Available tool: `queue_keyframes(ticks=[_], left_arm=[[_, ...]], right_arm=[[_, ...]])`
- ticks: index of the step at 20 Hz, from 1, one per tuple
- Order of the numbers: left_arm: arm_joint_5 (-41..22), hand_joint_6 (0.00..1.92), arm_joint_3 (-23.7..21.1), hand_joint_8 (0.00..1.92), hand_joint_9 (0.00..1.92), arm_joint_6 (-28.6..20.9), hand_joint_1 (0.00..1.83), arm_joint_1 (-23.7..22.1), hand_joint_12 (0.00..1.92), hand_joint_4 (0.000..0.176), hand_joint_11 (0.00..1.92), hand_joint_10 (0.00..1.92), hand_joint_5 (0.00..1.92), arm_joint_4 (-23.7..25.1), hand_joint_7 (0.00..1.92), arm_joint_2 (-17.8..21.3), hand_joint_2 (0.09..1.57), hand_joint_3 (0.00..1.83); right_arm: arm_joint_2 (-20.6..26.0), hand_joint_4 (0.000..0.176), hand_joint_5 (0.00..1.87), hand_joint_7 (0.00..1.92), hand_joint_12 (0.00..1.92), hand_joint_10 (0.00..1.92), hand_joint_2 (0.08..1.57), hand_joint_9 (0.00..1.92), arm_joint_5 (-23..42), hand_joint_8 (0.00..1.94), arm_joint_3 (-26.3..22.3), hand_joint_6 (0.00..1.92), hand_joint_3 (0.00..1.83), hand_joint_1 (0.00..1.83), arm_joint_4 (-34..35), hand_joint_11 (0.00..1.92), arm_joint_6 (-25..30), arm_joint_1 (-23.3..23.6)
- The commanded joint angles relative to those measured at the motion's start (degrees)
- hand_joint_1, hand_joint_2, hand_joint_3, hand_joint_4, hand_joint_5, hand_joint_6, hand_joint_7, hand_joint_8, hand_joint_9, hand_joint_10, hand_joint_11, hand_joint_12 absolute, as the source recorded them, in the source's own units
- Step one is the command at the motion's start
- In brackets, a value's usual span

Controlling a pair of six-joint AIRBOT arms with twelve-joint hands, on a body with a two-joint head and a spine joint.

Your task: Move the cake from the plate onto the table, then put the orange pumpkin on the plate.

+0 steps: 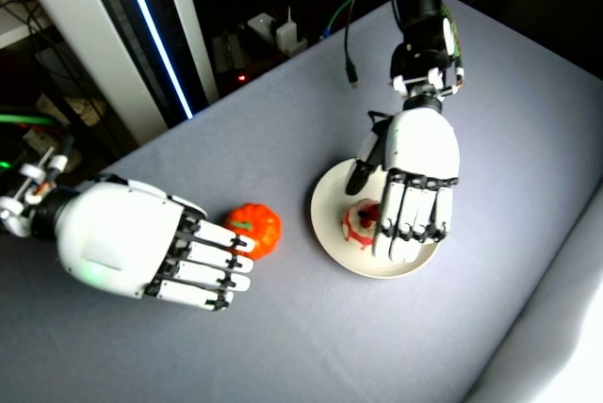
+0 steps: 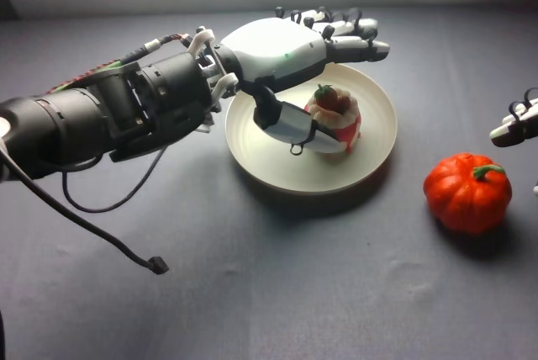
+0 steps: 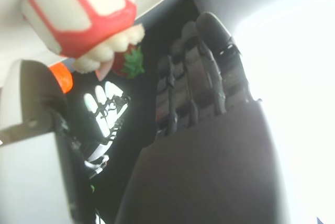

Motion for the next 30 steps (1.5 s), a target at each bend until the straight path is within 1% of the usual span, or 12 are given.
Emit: queue_keyframes(ticks=[1,2,6,7,8,9,10,11,12,21,29,30], left_arm=[[-5.8,0.0,0.5,0.02,0.32,0.0,0.93,0.4,1.42,0.0,0.02,0.06,0.29,-4.0,0.15,-0.1,1.0,0.0],[-6.1,0.01,0.9,0.03,0.46,0.0,0.94,0.7,1.55,0.0,0.05,0.17,0.34,-4.6,0.42,-0.7,1.01,0.0],[-5.5,0.04,1.9,0.03,0.45,0.0,1.0,2.0,1.54,0.0,0.0,0.16,0.47,-4.6,0.47,-2.0,1.05,0.0],[-5.1,0.02,2.1,0.08,0.34,0.0,1.01,2.2,1.73,0.0,0.07,0.73,0.49,-4.6,0.54,-2.0,1.06,0.0],[-4.8,0.05,2.3,0.69,0.38,0.0,1.04,2.3,1.88,0.0,0.3,1.36,0.54,-4.5,0.52,-2.0,1.07,0.0],[-4.7,0.37,2.5,1.17,0.5,0.0,1.04,2.2,1.92,0.0,0.5,1.62,0.6,-4.5,0.51,-2.0,1.13,0.0],[-4.7,0.37,2.6,1.17,0.5,0.0,1.04,2.3,1.92,0.0,0.5,1.62,0.6,-4.5,0.51,-2.0,1.13,0.0],[-4.4,1.2,2.7,1.57,0.66,0.0,1.17,2.3,1.92,0.0,0.71,1.79,0.7,-4.4,0.74,-2.0,1.25,0.0],[-4.1,1.23,2.8,1.59,0.65,0.0,1.16,2.5,1.92,0.0,0.72,1.88,0.77,-4.3,0.69,-2.1,1.25,0.0],[-7.4,1.41,0.8,1.52,0.72,0.0,1.15,0.9,1.92,0.0,0.75,1.83,0.68,-5.8,0.75,1.6,1.26,0.0],[-7.0,1.51,-8.7,1.92,0.79,0.0,1.08,-1.8,1.92,0.0,0.85,1.92,0.66,-5.9,0.75,16.3,1.29,0.0],[-6.7,1.43,-9.7,1.91,0.61,0.0,1.12,-1.3,1.92,0.0,0.68,1.92,0.63,-6.0,0.58,18.1,1.34,0.01]], right_arm=[[0.3,0.0,0.71,0.6,1.19,0.0,1.13,0.48,6.2,0.0,0.3,0.0,0.0,1.01,0.8,0.0,0.5,0.3],[0.3,0.0,0.71,0.6,1.22,0.01,1.14,0.5,6.3,0.0,0.3,0.0,0.0,1.01,0.8,0.01,0.5,0.3],[0.2,0.0,0.69,0.57,1.16,0.0,1.14,0.49,6.3,0.0,0.3,0.0,0.0,0.99,0.8,0.0,0.5,0.3],[0.2,0.0,0.69,0.57,1.13,0.0,1.14,0.48,6.3,0.0,0.3,0.0,0.0,0.99,0.8,0.0,0.5,0.2],[0.2,0.0,0.71,0.58,1.15,0.01,1.13,0.51,6.3,0.0,0.3,0.01,0.0,0.97,0.8,0.07,0.5,0.2],[0.2,0.0,0.72,0.61,1.2,0.01,1.12,0.52,6.3,0.0,0.3,0.0,0.0,0.99,0.8,0.06,0.5,0.2],[0.2,0.0,0.72,0.61,1.2,0.01,1.12,0.52,6.3,0.0,0.4,0.0,0.0,0.99,0.8,0.06,0.5,0.2],[0.2,0.0,0.72,0.65,1.23,0.02,1.11,0.57,6.3,0.01,0.5,0.0,0.0,0.99,0.8,0.08,0.5,0.2],[0.1,0.0,0.72,0.65,1.23,0.02,1.12,0.56,6.3,0.01,0.5,0.0,0.0,0.97,0.8,0.09,0.5,0.2],[0.1,0.0,0.7,0.55,1.24,0.0,1.14,0.47,6.3,0.0,0.5,0.0,0.01,0.97,0.8,0.07,0.5,0.1],[0.0,0.0,0.69,0.54,1.33,0.0,1.15,0.46,6.3,0.0,0.3,0.0,0.0,0.96,1.4,0.04,0.5,0.1],[0.0,0.0,0.69,0.54,1.32,0.0,1.15,0.46,6.3,0.0,0.2,0.0,0.0,0.94,1.5,0.04,0.5,0.1]])
